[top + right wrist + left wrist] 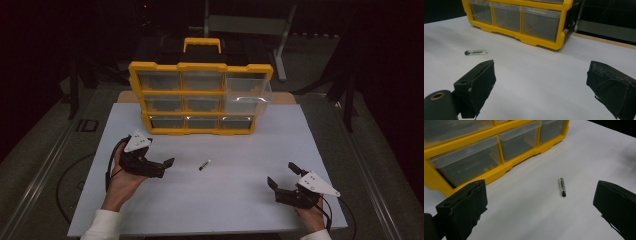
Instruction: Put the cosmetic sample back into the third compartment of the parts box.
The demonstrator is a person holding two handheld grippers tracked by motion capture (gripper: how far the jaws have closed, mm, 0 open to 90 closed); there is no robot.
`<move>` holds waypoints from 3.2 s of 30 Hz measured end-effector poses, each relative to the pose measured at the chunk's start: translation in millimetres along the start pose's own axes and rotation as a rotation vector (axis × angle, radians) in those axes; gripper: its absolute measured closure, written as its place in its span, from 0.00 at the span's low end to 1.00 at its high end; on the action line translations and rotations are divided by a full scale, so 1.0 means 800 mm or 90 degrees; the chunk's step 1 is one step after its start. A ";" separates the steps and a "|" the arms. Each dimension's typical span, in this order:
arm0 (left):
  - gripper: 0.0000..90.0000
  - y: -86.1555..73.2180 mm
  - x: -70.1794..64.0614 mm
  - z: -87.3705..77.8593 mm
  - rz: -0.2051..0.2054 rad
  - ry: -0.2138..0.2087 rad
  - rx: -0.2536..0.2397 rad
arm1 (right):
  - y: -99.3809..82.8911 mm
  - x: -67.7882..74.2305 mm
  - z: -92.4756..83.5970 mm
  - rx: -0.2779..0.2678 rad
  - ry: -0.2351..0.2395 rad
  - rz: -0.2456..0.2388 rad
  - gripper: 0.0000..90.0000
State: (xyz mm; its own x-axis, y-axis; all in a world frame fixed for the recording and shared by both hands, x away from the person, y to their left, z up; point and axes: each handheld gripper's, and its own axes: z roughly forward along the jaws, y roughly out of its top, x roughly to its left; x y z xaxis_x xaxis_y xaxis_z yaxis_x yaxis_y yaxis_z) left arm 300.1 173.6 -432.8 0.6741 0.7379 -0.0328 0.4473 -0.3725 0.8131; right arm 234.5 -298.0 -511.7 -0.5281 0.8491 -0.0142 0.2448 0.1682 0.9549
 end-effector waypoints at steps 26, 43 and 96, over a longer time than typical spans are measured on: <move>0.00 0.030 -0.009 0.052 0.018 -0.037 0.080 | 0.002 0.000 0.000 -0.004 -0.002 0.003 0.09; 0.02 0.043 -0.021 0.076 0.056 -0.035 0.135 | 0.002 0.000 0.000 -0.005 -0.001 0.002 0.09; 0.15 0.046 -0.044 0.140 0.101 -0.056 0.243 | 0.002 0.000 -0.001 -0.009 0.003 0.011 0.09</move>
State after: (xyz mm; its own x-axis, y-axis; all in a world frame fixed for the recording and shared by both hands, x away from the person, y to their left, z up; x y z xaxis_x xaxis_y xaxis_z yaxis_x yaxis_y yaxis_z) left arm 358.6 70.7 -466.4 0.7922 0.6101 0.0129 0.5085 -0.6717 0.5387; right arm 234.1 -298.1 -509.8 -0.5274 0.8496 0.0033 0.2427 0.1468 0.9589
